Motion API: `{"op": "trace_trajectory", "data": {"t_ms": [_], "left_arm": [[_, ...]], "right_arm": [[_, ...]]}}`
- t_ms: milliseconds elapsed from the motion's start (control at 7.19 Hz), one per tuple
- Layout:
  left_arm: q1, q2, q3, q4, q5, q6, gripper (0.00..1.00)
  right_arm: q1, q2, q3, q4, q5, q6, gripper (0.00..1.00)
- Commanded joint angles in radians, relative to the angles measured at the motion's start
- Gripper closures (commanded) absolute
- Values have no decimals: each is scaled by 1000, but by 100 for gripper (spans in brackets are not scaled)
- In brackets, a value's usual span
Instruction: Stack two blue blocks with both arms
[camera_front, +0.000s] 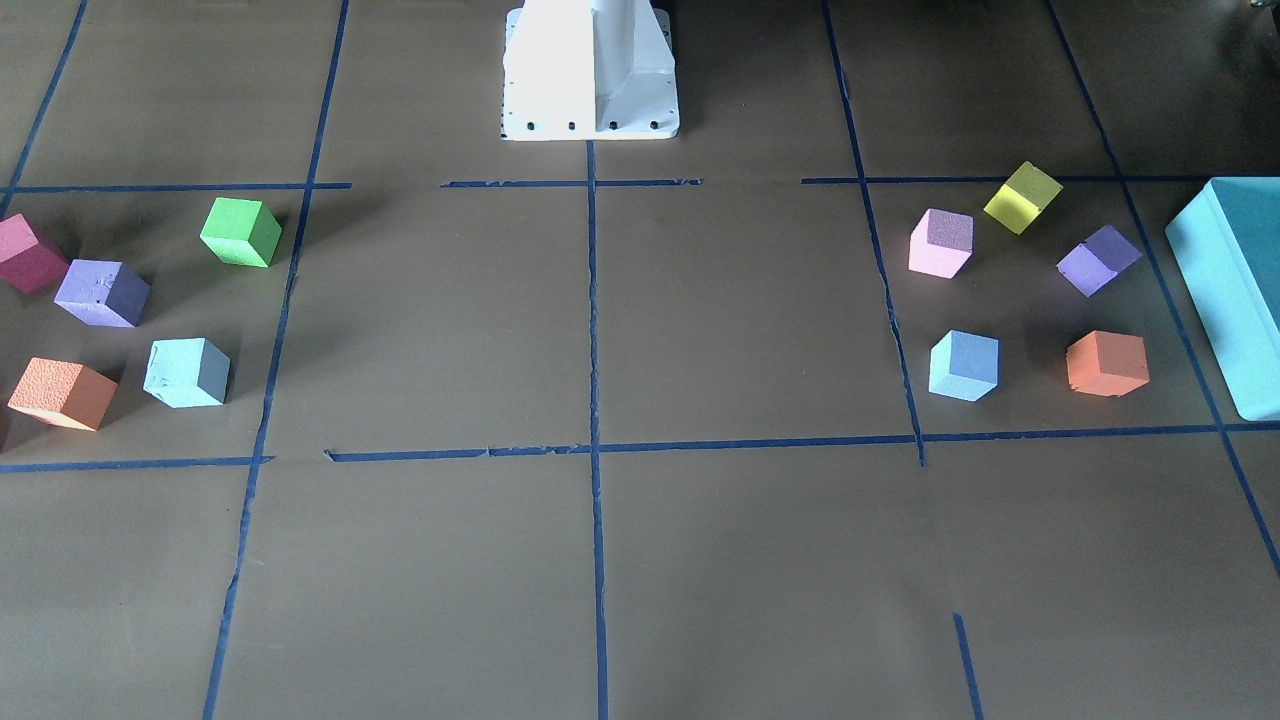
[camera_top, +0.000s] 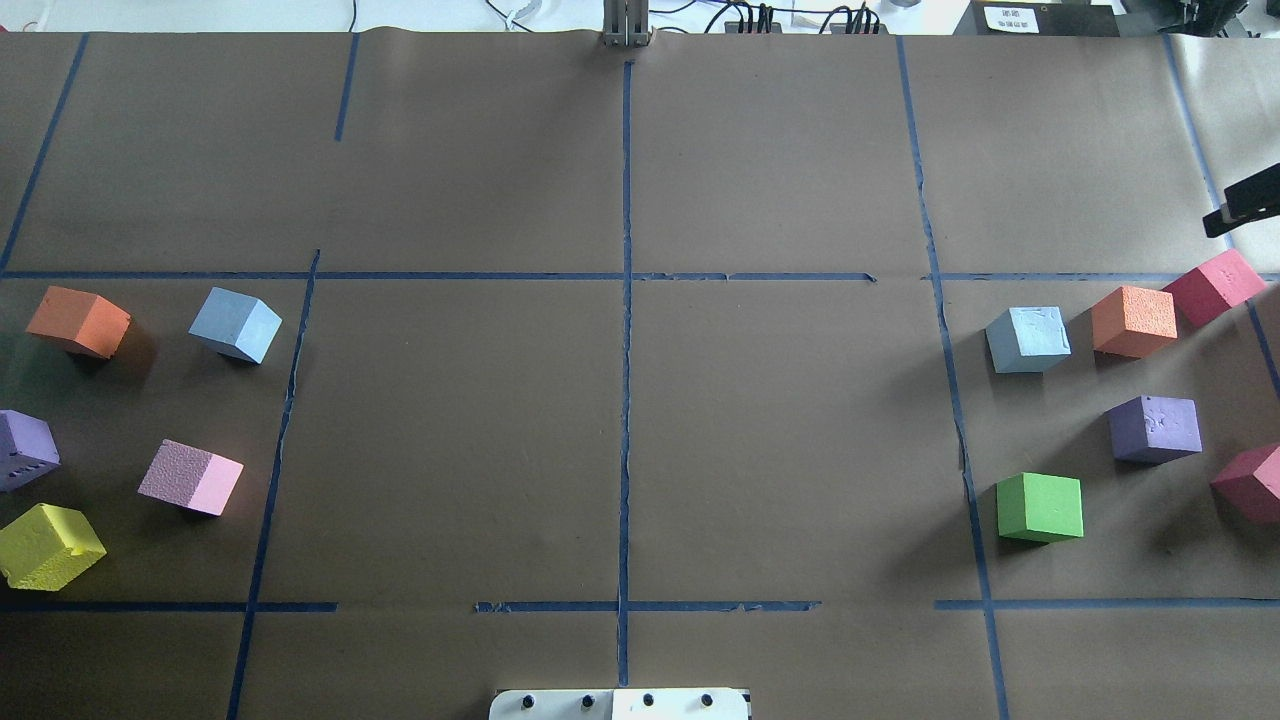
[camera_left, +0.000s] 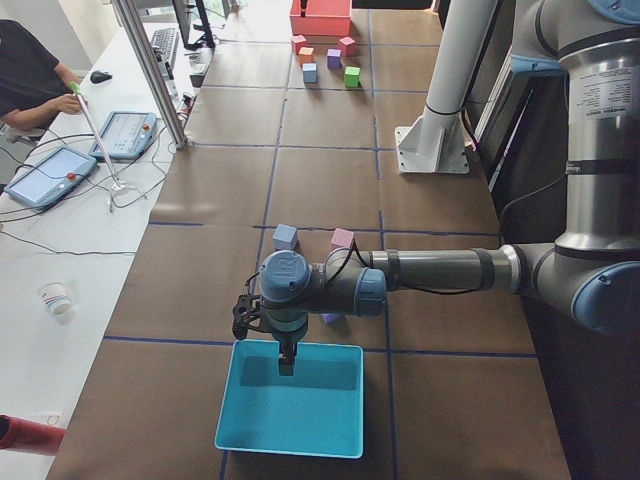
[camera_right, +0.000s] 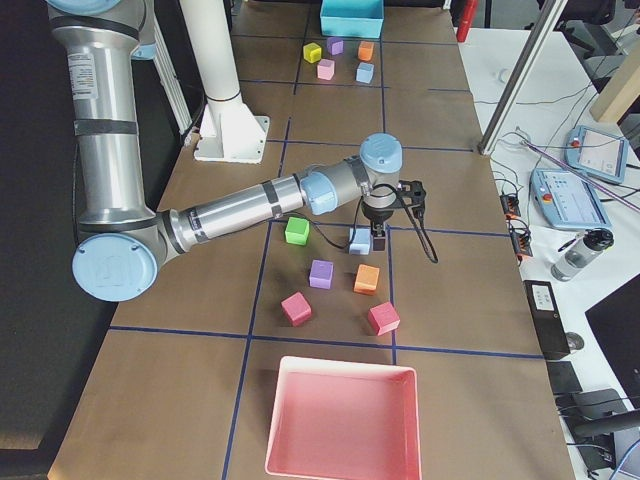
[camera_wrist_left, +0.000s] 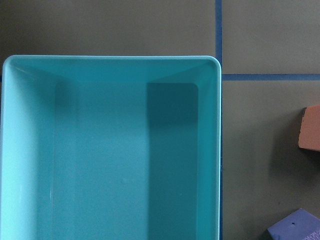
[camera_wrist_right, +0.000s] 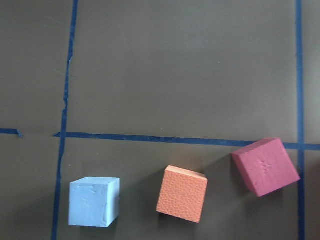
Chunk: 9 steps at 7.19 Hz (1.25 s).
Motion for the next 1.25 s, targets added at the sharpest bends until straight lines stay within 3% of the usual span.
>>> {"op": "trace_trajectory", "data": {"t_ms": [0,417,695,1113], "left_arm": [[0,1,-14,4,1,0,0],[0,3,-26,10,0,-2,0],[0,3,-26,10,0,-3,0],[-2,3,-27,10,-2,-3,0]], "right_arm": [[-176,-2,-3,153,-115,205,0],[-310,9,-57,192,-226,232,0],[-330,12,-135,296,-226,233,0],[-364,29,-172,307,-229,233,0]]}}
